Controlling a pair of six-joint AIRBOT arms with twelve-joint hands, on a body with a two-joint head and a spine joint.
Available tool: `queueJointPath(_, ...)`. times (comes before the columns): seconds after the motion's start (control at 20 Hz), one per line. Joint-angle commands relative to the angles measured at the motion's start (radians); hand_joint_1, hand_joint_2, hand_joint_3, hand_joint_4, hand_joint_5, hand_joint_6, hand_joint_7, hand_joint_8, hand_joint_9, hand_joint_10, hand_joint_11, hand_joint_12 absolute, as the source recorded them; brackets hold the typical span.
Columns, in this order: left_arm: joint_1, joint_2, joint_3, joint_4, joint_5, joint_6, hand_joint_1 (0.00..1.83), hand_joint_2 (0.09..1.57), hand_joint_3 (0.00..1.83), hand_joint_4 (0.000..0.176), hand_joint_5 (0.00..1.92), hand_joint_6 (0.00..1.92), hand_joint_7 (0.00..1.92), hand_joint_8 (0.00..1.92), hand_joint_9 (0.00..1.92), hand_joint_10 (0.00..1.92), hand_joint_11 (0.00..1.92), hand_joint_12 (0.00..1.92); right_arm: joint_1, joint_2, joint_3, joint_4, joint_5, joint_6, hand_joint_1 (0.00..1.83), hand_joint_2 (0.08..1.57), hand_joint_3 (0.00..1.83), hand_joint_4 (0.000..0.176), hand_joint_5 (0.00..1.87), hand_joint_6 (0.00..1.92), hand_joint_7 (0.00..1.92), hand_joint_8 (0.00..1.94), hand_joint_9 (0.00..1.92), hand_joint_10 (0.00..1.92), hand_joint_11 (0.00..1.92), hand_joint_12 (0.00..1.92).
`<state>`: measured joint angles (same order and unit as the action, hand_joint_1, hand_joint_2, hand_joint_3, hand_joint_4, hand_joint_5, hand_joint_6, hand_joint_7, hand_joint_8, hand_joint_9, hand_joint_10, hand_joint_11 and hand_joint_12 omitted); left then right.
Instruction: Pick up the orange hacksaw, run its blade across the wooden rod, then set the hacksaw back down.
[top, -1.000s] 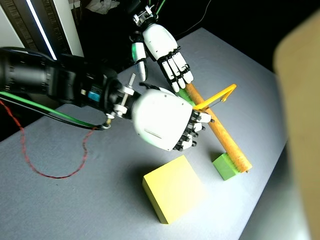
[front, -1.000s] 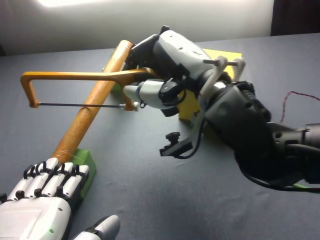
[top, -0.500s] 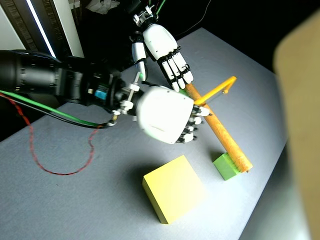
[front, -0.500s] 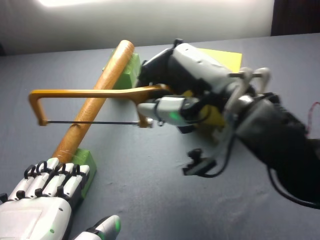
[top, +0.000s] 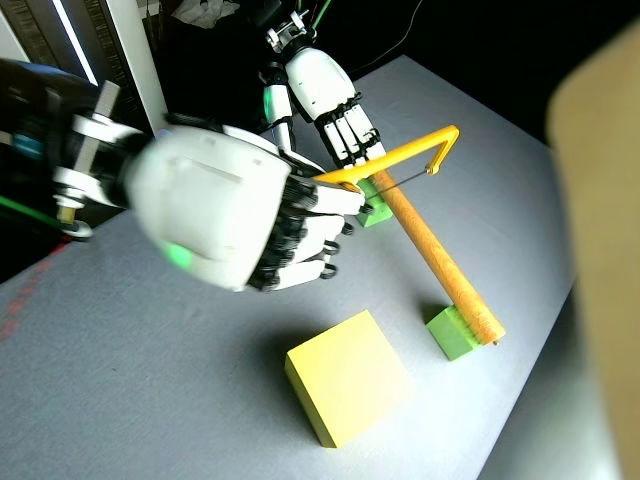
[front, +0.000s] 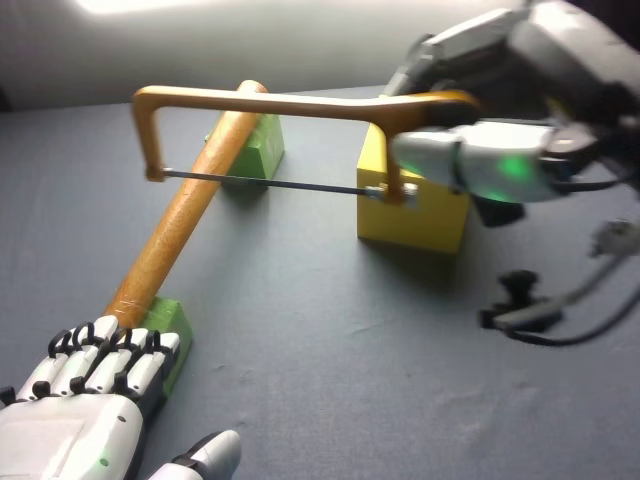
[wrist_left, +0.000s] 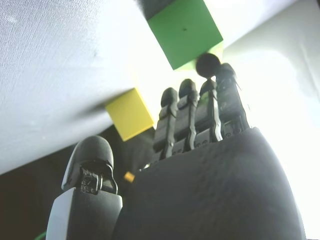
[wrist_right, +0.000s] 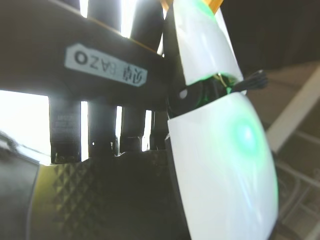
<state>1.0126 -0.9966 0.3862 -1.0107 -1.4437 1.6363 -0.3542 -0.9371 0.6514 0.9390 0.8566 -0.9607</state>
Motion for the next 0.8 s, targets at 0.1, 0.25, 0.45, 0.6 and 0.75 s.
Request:
queueJointPath(0.1, -0.014, -0.007, -0.005, 0.039, -0.022, -0.008, 0.00, 1.34, 0.00, 0.000, 0.09, 0.00, 0.06, 0.00, 0.02, 0.00, 0.00, 0.00, -0.023, 0.063, -0.042, -0.064, 0.008, 0.065, 1.26, 1.06, 0.00, 0.000, 1.03, 0.85, 1.22, 0.65, 1.33, 0.00, 1.11, 0.41)
queueJointPath(0.25, -0.028, -0.003, -0.009, 0.039, -0.022, -0.008, 0.00, 1.34, 0.00, 0.000, 0.12, 0.01, 0.09, 0.01, 0.04, 0.01, 0.01, 0.00, -0.091, 0.077, -0.047, -0.064, 0.000, 0.055, 1.26, 1.05, 0.00, 0.000, 1.05, 0.82, 1.24, 0.61, 1.34, 0.00, 1.13, 0.42)
queueJointPath(0.45, -0.055, 0.019, -0.021, 0.039, -0.020, -0.005, 0.00, 1.34, 0.00, 0.000, 0.11, 0.00, 0.07, 0.00, 0.03, 0.00, 0.00, 0.00, -0.174, 0.051, -0.004, -0.064, 0.011, 0.045, 1.26, 1.06, 0.00, 0.000, 1.02, 0.86, 1.22, 0.63, 1.32, 0.00, 1.11, 0.42)
queueJointPath(0.6, -0.087, 0.042, -0.028, 0.039, 0.007, 0.004, 0.00, 1.34, 0.00, 0.000, 0.10, 0.00, 0.07, 0.00, 0.03, 0.00, 0.00, 0.00, -0.225, 0.016, 0.048, -0.064, -0.004, 0.065, 1.26, 1.05, 0.00, 0.000, 1.03, 0.85, 1.24, 0.60, 1.33, 0.01, 1.13, 0.41)
queueJointPath(0.75, -0.111, 0.068, -0.039, 0.039, 0.024, 0.005, 0.00, 1.34, 0.00, 0.000, 0.11, 0.00, 0.07, 0.00, 0.04, 0.00, 0.00, 0.00, -0.265, -0.024, 0.103, -0.064, -0.022, 0.111, 1.26, 1.05, 0.00, 0.000, 1.03, 0.84, 1.23, 0.63, 1.33, 0.00, 1.12, 0.41)
